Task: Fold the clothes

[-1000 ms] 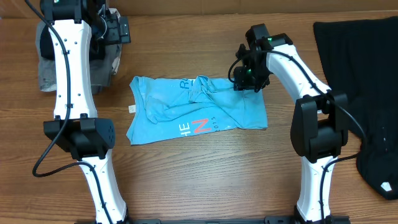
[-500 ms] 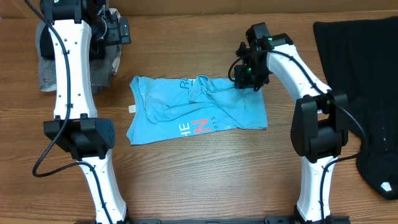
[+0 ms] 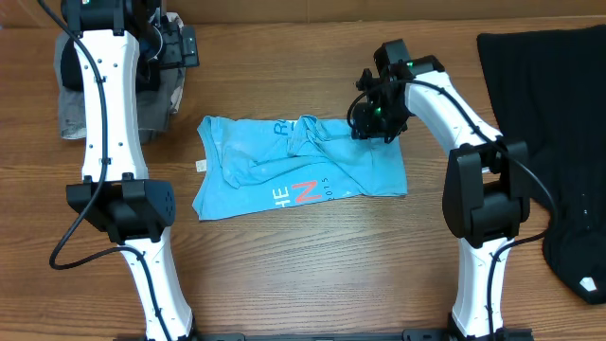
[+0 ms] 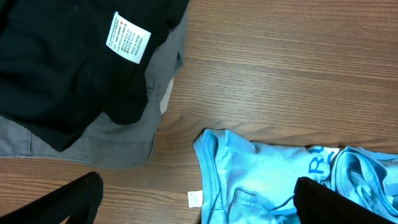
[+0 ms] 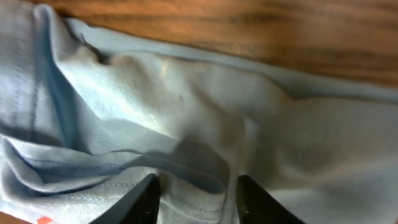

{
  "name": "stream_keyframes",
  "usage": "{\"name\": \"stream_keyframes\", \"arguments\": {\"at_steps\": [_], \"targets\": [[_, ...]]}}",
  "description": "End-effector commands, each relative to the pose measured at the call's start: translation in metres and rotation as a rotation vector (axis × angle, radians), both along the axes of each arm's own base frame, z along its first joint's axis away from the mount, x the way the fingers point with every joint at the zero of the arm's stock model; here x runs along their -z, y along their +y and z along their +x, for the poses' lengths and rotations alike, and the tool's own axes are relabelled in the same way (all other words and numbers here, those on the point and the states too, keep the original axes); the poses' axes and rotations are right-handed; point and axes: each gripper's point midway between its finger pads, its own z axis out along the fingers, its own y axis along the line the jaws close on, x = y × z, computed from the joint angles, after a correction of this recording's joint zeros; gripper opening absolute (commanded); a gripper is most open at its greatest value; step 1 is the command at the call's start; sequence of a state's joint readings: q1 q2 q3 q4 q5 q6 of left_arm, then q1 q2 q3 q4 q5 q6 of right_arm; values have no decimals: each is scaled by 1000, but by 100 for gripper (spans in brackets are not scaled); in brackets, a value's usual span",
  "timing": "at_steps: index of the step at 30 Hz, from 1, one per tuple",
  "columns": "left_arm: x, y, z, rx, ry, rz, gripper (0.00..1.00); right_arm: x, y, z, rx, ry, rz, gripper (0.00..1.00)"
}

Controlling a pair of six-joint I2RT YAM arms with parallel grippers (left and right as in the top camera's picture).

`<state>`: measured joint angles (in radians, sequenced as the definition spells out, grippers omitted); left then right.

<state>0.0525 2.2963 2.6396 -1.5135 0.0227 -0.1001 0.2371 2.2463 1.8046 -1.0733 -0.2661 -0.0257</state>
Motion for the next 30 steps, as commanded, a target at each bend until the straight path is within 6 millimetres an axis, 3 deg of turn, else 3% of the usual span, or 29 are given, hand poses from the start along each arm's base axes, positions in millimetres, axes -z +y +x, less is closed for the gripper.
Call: {"name": "stream_keyframes", "arguments": {"at_steps": [1,9,11,14,20,30], "targets": [[-14,0,-1,9,-34,10,100,-4,2,0,-5,-8,18,38],[-15,0,0,9,-41,10,100,-11,3,4,-7,-21,22,17],[-15,1,2,9,-48,11,100,-19,4,3,-8,-14,32,4],[-15,1,2,9,-49,11,100,-27,10,-6,-23,7,41,4],[-15,1,2,9,-49,11,100,-45,52,-39,-147,56,127,4],[-15,0,1,9,-45,10,100,-45,132,-113,-375,131,80,4]]}}
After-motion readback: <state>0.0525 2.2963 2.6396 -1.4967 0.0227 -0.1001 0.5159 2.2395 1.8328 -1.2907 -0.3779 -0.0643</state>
